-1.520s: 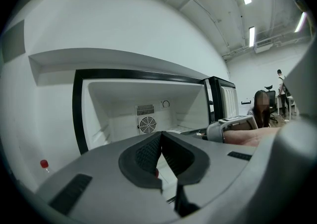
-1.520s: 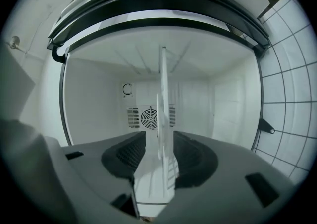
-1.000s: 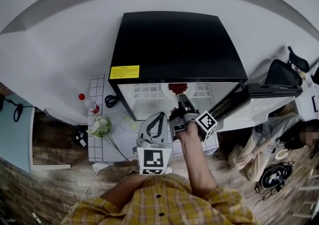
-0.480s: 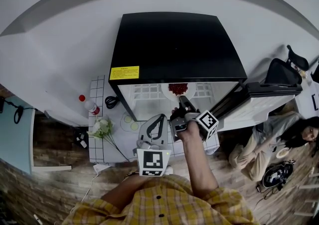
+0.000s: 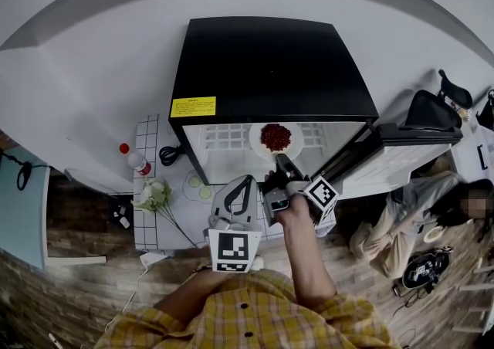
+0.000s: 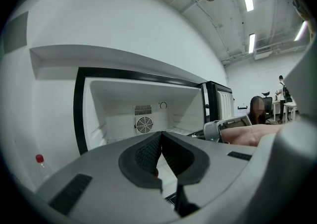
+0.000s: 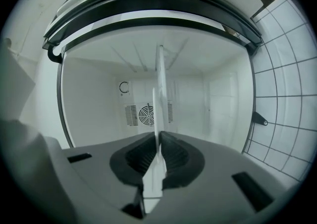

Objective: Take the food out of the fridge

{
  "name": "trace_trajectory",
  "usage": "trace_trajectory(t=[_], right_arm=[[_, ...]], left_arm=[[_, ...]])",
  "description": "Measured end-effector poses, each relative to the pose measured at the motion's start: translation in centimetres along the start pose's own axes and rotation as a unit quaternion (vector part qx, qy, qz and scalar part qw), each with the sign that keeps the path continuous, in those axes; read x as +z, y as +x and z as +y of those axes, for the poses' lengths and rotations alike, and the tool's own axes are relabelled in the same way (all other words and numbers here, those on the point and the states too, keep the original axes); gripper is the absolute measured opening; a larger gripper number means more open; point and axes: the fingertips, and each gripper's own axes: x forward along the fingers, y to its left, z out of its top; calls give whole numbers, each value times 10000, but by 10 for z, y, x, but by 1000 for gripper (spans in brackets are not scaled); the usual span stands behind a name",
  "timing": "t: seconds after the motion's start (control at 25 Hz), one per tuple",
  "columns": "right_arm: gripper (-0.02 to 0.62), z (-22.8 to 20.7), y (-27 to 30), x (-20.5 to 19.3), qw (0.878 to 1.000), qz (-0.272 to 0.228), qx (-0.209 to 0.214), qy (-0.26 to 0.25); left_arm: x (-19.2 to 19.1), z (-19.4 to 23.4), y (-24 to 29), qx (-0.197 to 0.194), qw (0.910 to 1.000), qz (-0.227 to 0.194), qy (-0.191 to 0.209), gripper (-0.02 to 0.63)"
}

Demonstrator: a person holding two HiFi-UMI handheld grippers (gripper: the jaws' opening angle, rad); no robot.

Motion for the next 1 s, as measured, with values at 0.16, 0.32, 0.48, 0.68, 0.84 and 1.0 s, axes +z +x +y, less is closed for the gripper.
trace_trajectory(t=[0.16, 0.32, 0.48, 0.68, 0.84, 1.0], right_arm=[[23, 6, -9, -7, 9999, 79, 117, 39], [23, 14, -24, -12, 9998, 107, 185, 3], [23, 18, -36, -18, 9997, 120, 216, -37], [23, 24, -52, -29, 9994, 208, 270, -92], [23, 28, -70, -38, 9990, 285, 302, -170], [23, 32, -83, -45, 9986, 327, 344, -215]], left_arm=[[0, -4, -2, -69, 10000, -7, -67, 8], [4, -11, -7, -126, 9999, -49, -96, 8], [7, -13, -12, -146, 9998, -85, -134, 8], [9, -14, -19, -125, 9997, -130, -183, 8], [9, -14, -24, -114, 9996, -130, -228, 8], [10, -16, -29, -89, 9993, -152, -333, 8]])
